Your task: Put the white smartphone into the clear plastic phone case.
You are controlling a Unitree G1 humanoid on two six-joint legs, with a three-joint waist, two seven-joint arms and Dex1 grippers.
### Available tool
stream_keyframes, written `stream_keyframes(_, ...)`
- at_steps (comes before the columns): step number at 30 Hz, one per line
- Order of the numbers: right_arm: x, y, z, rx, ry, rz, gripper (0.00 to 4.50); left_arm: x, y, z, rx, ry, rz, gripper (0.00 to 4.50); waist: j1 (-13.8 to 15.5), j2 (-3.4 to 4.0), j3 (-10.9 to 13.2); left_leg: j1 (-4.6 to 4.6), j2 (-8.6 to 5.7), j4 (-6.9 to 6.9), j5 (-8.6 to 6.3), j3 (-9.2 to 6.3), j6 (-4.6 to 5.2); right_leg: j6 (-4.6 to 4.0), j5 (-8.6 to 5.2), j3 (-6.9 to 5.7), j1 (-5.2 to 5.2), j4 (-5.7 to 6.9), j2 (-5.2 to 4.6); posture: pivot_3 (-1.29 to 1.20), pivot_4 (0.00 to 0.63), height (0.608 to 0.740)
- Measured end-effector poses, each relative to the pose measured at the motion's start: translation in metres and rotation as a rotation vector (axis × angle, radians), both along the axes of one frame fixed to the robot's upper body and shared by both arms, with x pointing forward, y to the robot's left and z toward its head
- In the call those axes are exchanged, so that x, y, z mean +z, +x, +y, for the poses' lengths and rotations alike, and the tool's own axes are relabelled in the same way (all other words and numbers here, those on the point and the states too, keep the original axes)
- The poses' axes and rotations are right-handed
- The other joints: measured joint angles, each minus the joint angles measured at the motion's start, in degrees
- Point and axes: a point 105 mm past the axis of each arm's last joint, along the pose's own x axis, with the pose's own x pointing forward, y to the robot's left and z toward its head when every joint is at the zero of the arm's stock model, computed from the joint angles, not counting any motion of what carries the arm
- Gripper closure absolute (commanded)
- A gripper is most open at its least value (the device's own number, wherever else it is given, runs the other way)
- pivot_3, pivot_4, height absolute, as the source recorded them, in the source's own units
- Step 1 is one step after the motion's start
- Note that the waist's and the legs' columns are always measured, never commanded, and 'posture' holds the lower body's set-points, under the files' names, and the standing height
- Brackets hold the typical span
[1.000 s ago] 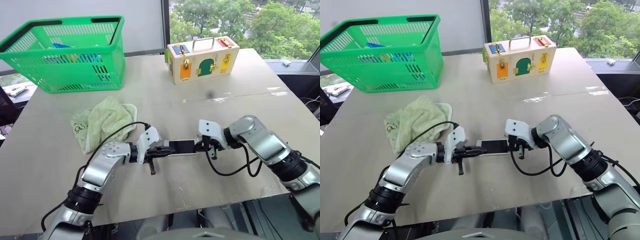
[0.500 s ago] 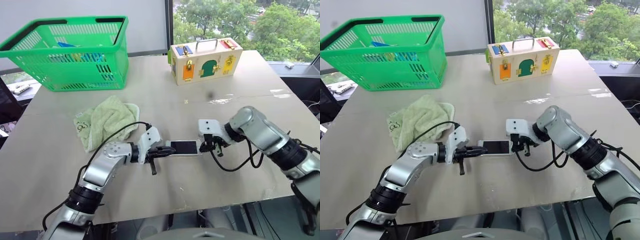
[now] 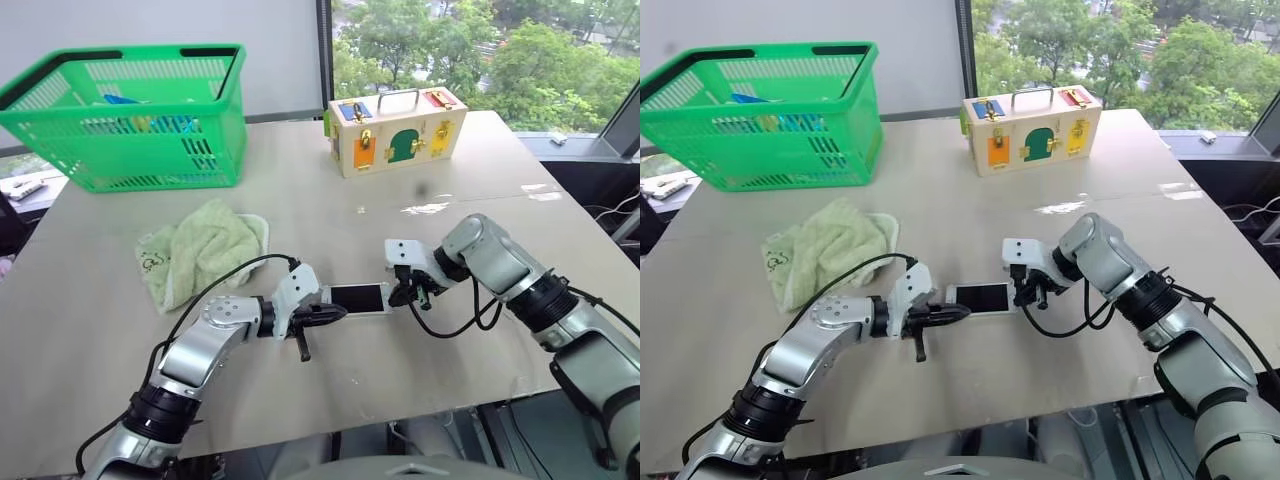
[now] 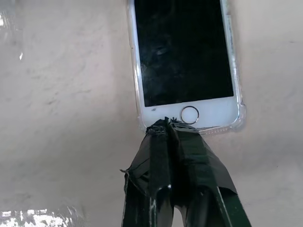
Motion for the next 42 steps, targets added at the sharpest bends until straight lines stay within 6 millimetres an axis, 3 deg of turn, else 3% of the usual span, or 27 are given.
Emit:
stream_keyframes(4,0.007,-0.006,0.004,-0.092,0.154,-0.052,4.45,0.005,0.003,-0.005,0.006,-0.051,-0.014,4.50,-0.79,0.04,0.23,-0.40,0.19,0.01,-0.03,-0.09,-0.12,-0.09,0.08,-0.35,-1.01,0.18,0.04,0.00,0.150,0.740)
stream_keyframes(7,0.014,-0.015,0.005,-0.142,0.275,-0.086,4.45,0.011,0.009,-0.003,0.030,-0.091,-0.020,4.50,-0.73,0.92,1.06,-1.35,0.15,0.13,0.22,-0.02,-0.06,-0.45,0.64,-0.43,-2.02,0.29,0.03,0.00,0.150,0.740)
stream_keyframes(10,0.018,-0.022,0.004,-0.173,0.336,-0.123,4.45,0.019,0.013,-0.003,0.057,-0.149,-0.019,4.50,-0.49,1.00,1.69,-1.67,0.15,0.20,0.37,-0.06,-0.45,-0.76,0.81,-0.47,-2.38,0.45,0.05,0.00,0.150,0.740)
stream_keyframes(12,0.022,-0.023,-0.001,-0.225,0.384,-0.160,4.02,0.027,0.018,-0.002,0.100,-0.213,-0.024,4.50,-0.03,1.01,2.17,-1.94,0.09,0.32,0.36,-0.02,-0.47,-0.78,0.81,-0.43,-2.56,0.38,0.01,0.00,0.150,0.740)
stream_keyframes(15,0.041,-0.021,-0.015,-0.305,0.465,-0.245,2.92,0.045,0.025,0.005,0.153,-0.296,-0.050,3.64,0.70,0.95,2.55,-2.54,-0.02,0.77,0.35,-0.03,-0.48,-0.79,0.85,-0.44,-2.92,0.39,-0.01,0.00,0.150,0.740)
stream_keyframes(21,0.062,-0.036,-0.051,-0.427,0.525,-0.357,0.06,0.072,0.024,0.023,0.181,-0.385,-0.077,0.84,1.97,0.85,3.06,-2.59,-0.06,0.94,0.24,0.01,-0.36,-0.77,0.84,-0.44,-2.82,0.23,-0.02,0.00,0.150,0.740)
stream_keyframes(23,0.064,-0.041,-0.065,-0.475,0.521,-0.376,0.00,0.074,0.021,0.031,0.195,-0.374,-0.079,0.02,2.07,0.86,3.18,-2.58,-0.04,0.95,0.24,0.03,-0.36,-0.77,0.84,-0.44,-2.81,0.23,-0.02,0.00,0.150,0.740)
stream_keyframes(29,0.066,-0.066,-0.107,-0.623,0.494,-0.407,0.00,0.074,0.004,0.052,0.225,-0.338,-0.061,0.02,2.05,0.83,3.35,-2.53,0.03,0.96,0.22,0.10,-0.32,-0.75,0.83,-0.44,-2.77,0.25,0.01,0.00,0.150,0.740)
stream_keyframes(36,0.066,-0.089,-0.136,-0.715,0.453,-0.412,0.00,0.065,-0.012,0.081,0.295,-0.259,-0.034,0.02,2.13,0.83,3.38,-2.49,0.09,1.12,0.08,0.16,-0.06,-0.63,0.82,-0.45,-2.70,0.33,0.02,0.00,0.150,0.740)
stream_keyframes(42,0.060,-0.093,-0.151,-0.771,0.442,-0.416,0.00,0.058,-0.025,0.097,0.372,-0.230,-0.011,0.02,2.11,0.80,3.40,-2.44,0.12,1.26,0.07,0.28,-0.04,-0.64,0.80,-0.39,-2.69,0.48,0.00,0.00,0.150,0.740)
